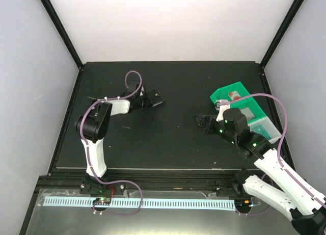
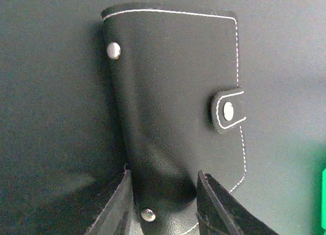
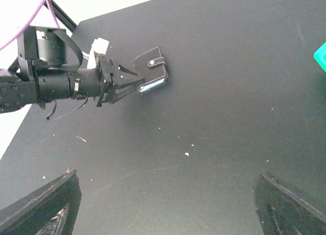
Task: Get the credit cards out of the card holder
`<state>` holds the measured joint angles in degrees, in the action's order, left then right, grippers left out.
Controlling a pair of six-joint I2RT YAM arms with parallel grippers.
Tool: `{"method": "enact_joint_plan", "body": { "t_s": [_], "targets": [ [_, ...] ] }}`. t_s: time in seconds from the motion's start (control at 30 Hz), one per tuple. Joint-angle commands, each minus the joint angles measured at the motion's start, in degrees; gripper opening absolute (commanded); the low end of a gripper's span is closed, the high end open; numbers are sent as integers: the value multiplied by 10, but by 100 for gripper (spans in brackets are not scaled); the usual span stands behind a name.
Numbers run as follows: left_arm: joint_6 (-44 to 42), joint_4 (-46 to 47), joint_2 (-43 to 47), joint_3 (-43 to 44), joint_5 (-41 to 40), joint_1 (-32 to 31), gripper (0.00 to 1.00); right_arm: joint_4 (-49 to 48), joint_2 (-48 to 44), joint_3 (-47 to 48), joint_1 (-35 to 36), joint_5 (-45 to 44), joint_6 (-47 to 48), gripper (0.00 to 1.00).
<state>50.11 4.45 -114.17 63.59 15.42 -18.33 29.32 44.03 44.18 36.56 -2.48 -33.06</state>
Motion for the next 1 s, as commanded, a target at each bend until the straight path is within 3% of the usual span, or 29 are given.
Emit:
{"method": "enact_joint_plan", "body": {
  "t_s": [0.0, 0.07, 0.3, 0.63, 0.87, 0.97],
  "targets": [
    [-10, -93, -28, 43, -37, 3, 33, 20, 2, -2, -3, 6, 12, 93],
    [-13, -96, -30, 39, -42, 3, 29, 24, 1, 0, -3, 12, 15, 93],
    [-32, -82, -20, 12, 0, 3, 2, 43, -6, 1, -3, 23, 26, 93],
    [-73, -74, 135, -126, 72, -14, 2, 78, -26, -35, -3, 53, 29, 94],
    [-88, -50, 201, -237, 135, -69, 2, 56, -30, -77, -2, 111, 7, 90],
    [-84, -56, 227, -267, 126, -116, 1, 51, -17, -86, -2, 140, -12, 87]
  ]
}}
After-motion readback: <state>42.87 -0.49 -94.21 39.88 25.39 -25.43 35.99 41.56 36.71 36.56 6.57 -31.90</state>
